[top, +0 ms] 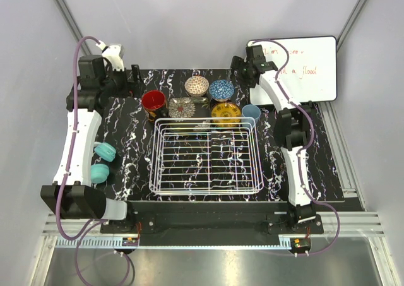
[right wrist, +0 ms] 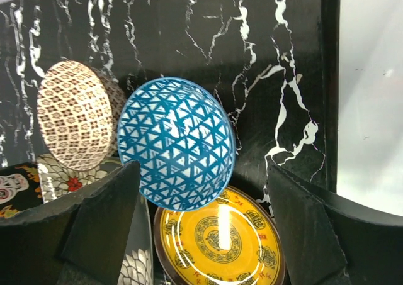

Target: Load the mixed dishes into the dish rack

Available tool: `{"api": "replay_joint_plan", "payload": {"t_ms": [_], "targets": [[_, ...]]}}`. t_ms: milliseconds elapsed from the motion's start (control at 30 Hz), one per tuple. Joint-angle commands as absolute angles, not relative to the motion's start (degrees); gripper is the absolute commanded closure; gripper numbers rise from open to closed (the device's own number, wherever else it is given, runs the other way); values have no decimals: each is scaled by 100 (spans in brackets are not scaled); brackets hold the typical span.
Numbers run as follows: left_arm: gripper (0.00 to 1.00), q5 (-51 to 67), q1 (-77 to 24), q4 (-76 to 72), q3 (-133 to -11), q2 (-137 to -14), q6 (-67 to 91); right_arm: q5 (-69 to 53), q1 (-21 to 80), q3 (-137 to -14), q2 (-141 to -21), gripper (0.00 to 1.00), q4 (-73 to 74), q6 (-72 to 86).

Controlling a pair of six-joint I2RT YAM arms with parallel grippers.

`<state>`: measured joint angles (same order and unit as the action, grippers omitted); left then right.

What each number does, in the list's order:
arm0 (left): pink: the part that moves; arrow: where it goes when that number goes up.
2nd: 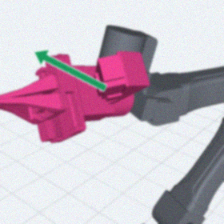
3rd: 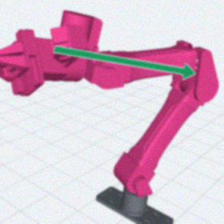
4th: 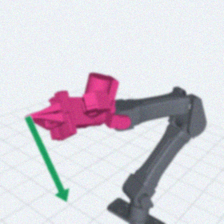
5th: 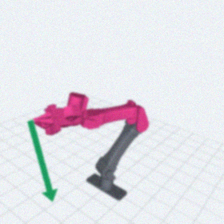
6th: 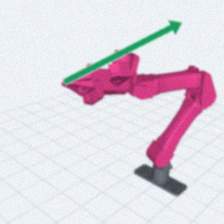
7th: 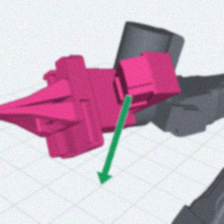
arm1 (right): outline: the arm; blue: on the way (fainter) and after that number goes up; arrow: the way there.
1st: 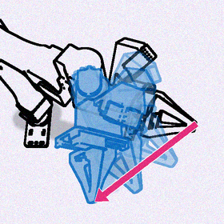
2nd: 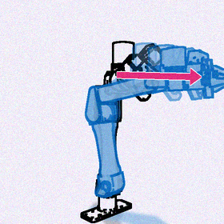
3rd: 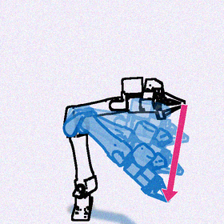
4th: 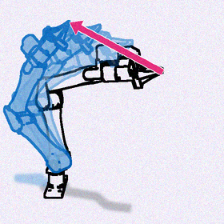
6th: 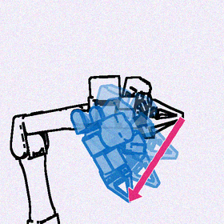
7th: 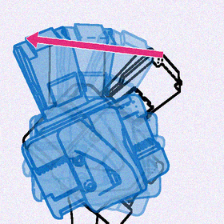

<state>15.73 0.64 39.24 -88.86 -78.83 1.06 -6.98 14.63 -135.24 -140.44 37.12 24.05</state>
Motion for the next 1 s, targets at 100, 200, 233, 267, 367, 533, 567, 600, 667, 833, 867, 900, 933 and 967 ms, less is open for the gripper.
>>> {"api": "replay_joint_plan", "payload": {"t_ms": [100, 200, 233, 267, 367, 533, 567, 600, 667, 833, 867, 900, 933, 967], "targets": [[1, 1450, 44, 3604, -8833, -7664, 35, -738, 1503, -13641, -14203, 15, 3621, 2470], [1, 1415, 44, 3586, -8772, -7655, 35, -817, 1547, -13562, -14343, 18, 3586, 2522], [1, 1406, 53, 3577, -8745, -7664, 35, -826, 1564, -13535, -14413, 19, 3586, 2514], [1, 1398, 53, 3568, -8728, -7655, 35, -817, 1582, -13518, -14440, 19, 3577, 2505], [1, 1362, 44, 3560, -8666, -7664, 35, -817, 1635, -13439, -14563, 20, 3533, 2505], [1, 1336, 79, 3568, -8648, -7655, -88, -888, 1696, -13438, -14721, 22, 3472, 2540], [1, 1327, 88, 3560, -8640, -7664, -88, -888, 1705, -13456, -14739, 23, 3463, 2540], [1, 1336, 88, 3551, -8631, -7664, -97, -896, 1740, -13473, -14757, 25, 3437, 2540], [1, 1345, 88, 3560, -8622, -7664, -88, -905, 1784, -13482, -14809, 28, 3419, 2540], [1, 1345, 88, 3568, -8578, -7655, -97, -923, 1846, -13465, -14888, 46, 3384, 2523], [1, 1327, 79, 3560, -8561, -7673, -88, -923, 1854, -13430, -14880, 50, 3384, 2505], [1, 1318, 97, 3568, -8552, -7664, -88, -914, 1863, -13421, -14862, 54, 3384, 2479], [1, 1318, 88, 3586, -8552, -7655, -97, -897, 1872, -13412, -14836, 62, 3375, 2452], [1, 1310, 88, 3595, -8534, -7673, -97, -870, 1863, -13395, -14819, 66, 3375, 2426]]}}
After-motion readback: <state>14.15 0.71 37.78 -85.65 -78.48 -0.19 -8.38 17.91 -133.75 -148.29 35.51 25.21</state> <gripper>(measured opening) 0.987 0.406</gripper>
